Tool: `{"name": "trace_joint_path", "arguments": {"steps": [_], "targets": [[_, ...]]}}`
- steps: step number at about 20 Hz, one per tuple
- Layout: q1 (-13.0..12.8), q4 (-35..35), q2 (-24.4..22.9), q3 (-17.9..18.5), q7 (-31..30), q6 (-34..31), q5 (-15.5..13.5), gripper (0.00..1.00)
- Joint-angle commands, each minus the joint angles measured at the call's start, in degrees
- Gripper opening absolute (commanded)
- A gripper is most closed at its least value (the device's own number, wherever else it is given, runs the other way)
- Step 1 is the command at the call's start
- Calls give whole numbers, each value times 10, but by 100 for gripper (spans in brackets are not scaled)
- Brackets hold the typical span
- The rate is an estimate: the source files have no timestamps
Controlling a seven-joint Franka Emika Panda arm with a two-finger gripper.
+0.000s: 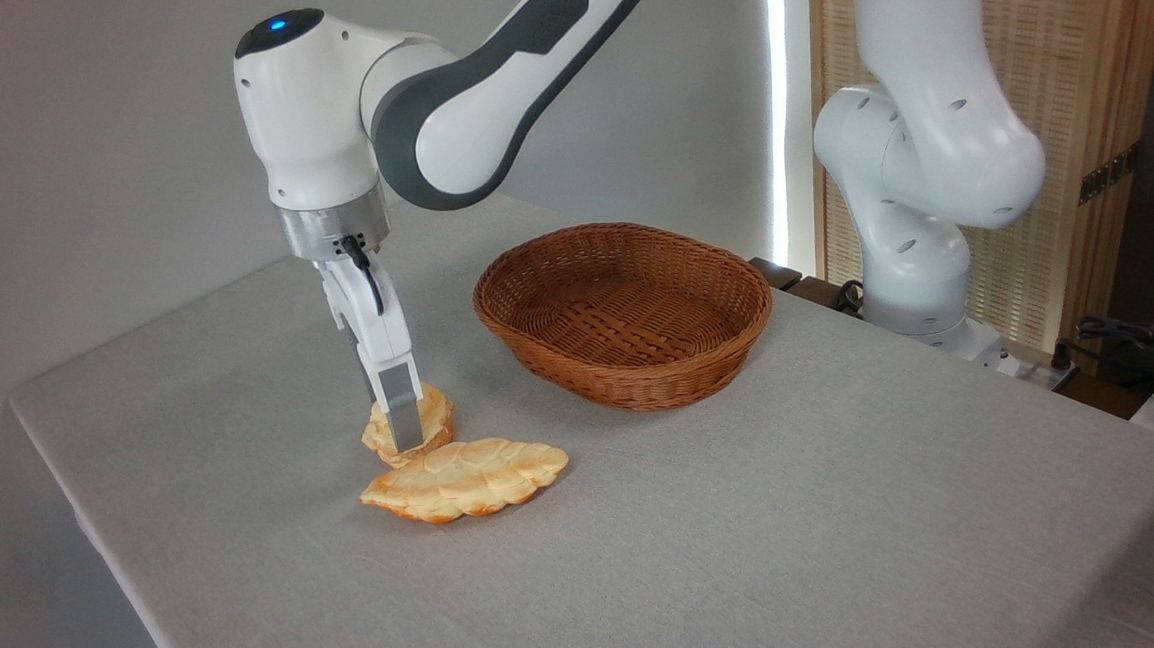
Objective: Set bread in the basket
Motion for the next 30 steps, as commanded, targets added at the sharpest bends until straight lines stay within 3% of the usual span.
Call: {"name": "trace_joint_path", "arguments": {"steps": [1, 7, 8, 10, 11, 24, 30], "targets": [[-4, 9, 14, 0, 2, 3, 6, 100], [-4, 9, 14, -1, 2, 1, 6, 99], [-4, 9, 14, -1, 3, -1, 6, 86], [-4, 9, 13, -2, 4, -2, 6, 35], [-4, 9, 13, -1, 4, -2, 6, 27], [-4, 10, 4, -2, 1, -6, 6, 29], [-4, 12, -34, -3, 1, -32, -2, 33]]}}
